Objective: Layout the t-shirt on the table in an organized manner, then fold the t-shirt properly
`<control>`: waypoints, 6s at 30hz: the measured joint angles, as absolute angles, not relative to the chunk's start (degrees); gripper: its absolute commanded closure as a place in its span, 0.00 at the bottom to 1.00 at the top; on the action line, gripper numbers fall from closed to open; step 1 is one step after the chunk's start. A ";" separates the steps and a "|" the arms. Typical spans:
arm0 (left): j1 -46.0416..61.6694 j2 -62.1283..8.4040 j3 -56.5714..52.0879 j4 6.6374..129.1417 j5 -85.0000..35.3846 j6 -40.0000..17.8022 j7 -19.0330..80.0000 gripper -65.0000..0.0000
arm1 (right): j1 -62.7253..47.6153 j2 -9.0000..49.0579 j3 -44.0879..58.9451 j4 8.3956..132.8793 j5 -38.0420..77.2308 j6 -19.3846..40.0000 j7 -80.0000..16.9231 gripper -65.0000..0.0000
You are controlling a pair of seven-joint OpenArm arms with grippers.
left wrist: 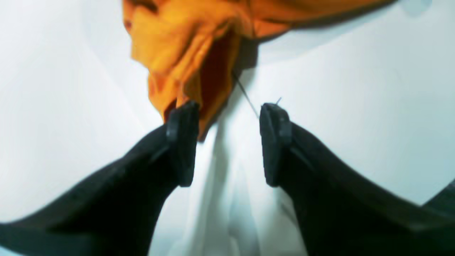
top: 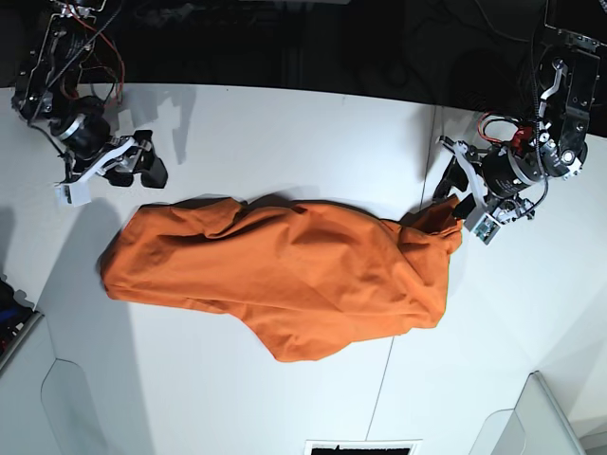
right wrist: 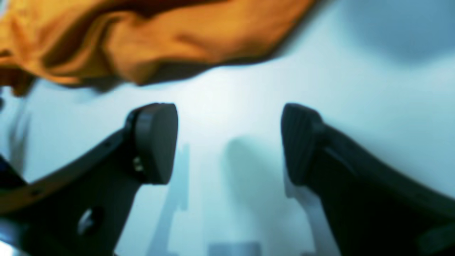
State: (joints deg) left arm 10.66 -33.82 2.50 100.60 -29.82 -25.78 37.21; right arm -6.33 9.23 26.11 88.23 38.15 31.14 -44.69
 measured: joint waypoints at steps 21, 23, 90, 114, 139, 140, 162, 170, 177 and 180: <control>6.15 -27.33 2.28 87.35 -24.67 -24.93 27.99 0.69 | 6.35 1.89 13.98 74.91 24.05 27.44 -32.03 0.48; 6.15 -27.31 2.28 87.31 -22.65 -24.91 27.11 0.94 | 6.68 1.39 13.34 73.78 22.57 27.38 -30.59 0.77; -11.29 -32.01 2.35 74.37 -26.68 -23.09 24.75 0.44 | 23.44 11.75 29.08 58.65 20.82 24.80 -33.89 0.31; -26.35 -32.56 11.66 68.40 -22.68 -21.17 28.62 1.00 | 25.71 14.72 12.36 68.49 13.72 26.11 -34.46 1.00; -8.05 -36.01 4.71 83.20 -32.36 -21.39 36.77 0.55 | 7.29 14.98 18.31 79.59 20.95 23.90 -39.53 0.30; -8.12 -35.24 4.05 83.20 -31.88 -20.69 36.71 0.55 | 6.35 14.26 18.92 79.61 20.84 23.88 -38.11 0.30; -17.87 -30.20 3.40 70.72 -25.12 -14.41 27.29 0.55 | 20.82 11.27 19.66 66.17 15.75 18.57 -31.97 0.31; -18.02 -28.10 3.44 59.61 -23.90 -18.92 22.41 1.00 | 22.87 11.11 14.94 56.71 16.27 22.17 -29.34 1.00; -18.11 -33.30 3.42 66.50 -24.80 -18.85 25.78 1.00 | 21.89 10.92 16.36 64.23 14.50 23.88 -34.30 1.00; -18.17 -36.23 3.42 72.60 -27.00 -18.98 28.36 1.00 | 21.74 10.94 18.81 71.18 14.72 24.21 -36.84 1.00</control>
State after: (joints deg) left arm -18.17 -36.23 3.42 72.60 -27.00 -18.98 28.36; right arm 21.74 10.94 18.81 71.18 14.72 24.21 -36.84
